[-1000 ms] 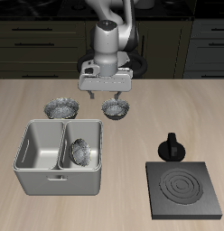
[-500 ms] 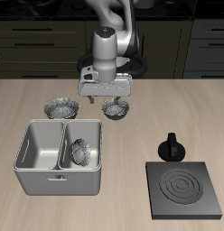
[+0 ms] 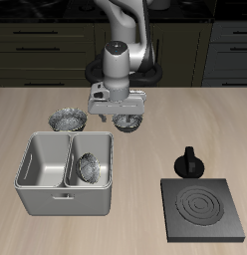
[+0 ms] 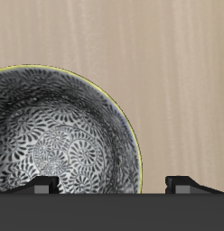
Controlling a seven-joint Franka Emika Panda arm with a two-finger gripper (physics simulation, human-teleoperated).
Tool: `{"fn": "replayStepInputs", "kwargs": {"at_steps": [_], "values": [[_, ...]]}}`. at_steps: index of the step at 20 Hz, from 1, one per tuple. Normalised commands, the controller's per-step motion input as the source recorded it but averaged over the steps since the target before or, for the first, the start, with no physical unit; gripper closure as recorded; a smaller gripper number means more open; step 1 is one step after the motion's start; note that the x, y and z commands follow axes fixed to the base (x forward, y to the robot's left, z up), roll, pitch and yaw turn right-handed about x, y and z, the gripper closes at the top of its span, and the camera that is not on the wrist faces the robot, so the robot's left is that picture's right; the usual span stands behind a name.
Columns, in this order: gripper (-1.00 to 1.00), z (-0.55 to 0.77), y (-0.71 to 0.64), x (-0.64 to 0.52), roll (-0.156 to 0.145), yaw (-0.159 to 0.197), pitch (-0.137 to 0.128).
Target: Place the smallest bowl in the left side of the drainer and the medium bowl in the right side
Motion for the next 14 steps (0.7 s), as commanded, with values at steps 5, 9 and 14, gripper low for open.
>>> {"fn": "replayStepInputs", "kwargs": {"at_steps": [5, 9, 14], "values": [[1.0, 0.07, -0.07, -0.03, 0.003, -0.012, -0.02], [1.0, 0.13, -0.04, -0.02, 0.008, -0.013, -0.015], [1.0, 0.5, -0.04, 0.02, 0.005, 0.001, -0.075]]}}
